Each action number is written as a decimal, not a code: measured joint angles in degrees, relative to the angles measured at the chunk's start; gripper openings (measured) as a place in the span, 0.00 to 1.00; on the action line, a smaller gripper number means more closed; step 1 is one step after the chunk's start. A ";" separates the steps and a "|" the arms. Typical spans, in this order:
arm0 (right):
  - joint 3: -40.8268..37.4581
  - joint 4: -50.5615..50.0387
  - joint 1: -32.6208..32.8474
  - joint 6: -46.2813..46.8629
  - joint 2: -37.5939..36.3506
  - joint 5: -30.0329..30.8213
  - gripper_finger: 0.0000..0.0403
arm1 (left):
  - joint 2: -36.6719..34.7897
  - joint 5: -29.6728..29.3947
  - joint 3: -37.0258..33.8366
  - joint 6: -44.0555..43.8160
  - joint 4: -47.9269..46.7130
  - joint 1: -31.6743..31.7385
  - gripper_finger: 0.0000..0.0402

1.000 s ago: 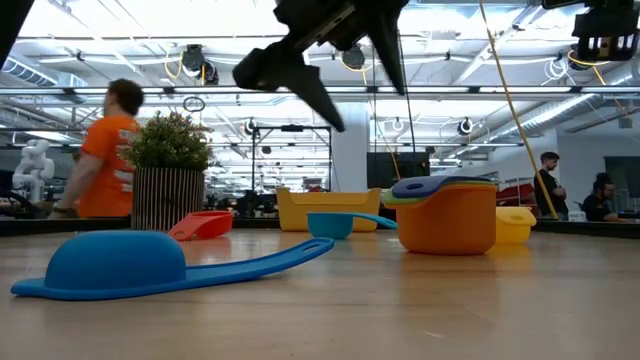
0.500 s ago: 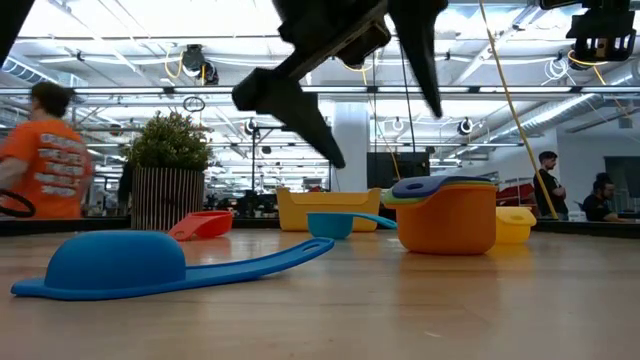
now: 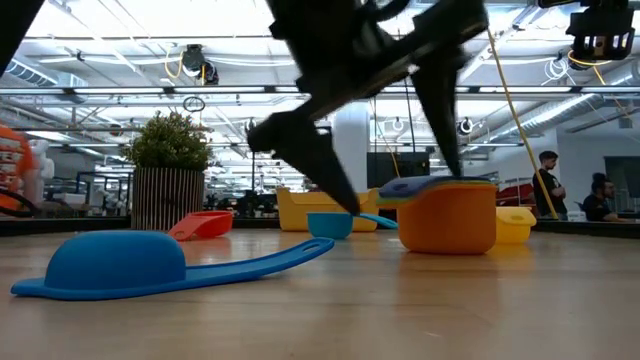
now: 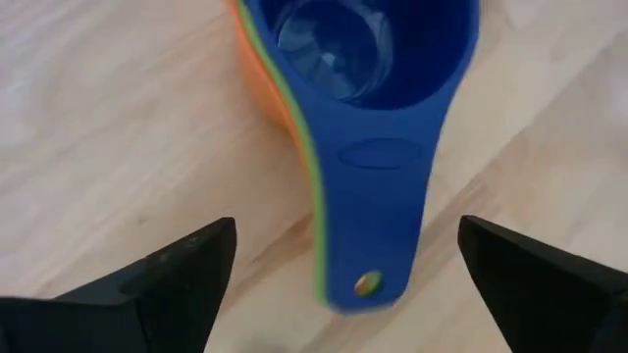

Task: Nest measuring cups in basket
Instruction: Stack the dark blue measuring cup on top of the green measuring cup

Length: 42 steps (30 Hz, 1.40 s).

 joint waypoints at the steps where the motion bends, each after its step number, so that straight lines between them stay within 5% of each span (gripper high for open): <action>1: 0.00 0.04 -0.01 -0.05 0.02 -0.02 0.45 | 0.06 -0.06 -0.08 0.33 -0.23 0.02 0.97; 16: 0.00 0.05 -0.01 -0.41 0.01 -0.20 0.45 | 2.25 -0.91 -0.09 3.93 -1.05 0.80 0.95; 34: 0.00 0.03 0.00 -1.43 0.01 0.04 0.45 | 1.94 4.46 -0.09 22.38 -1.54 3.66 0.36; 42: 0.00 -0.02 0.00 -0.02 0.01 2.89 0.45 | 1.83 6.77 -0.06 29.06 -5.51 4.93 0.36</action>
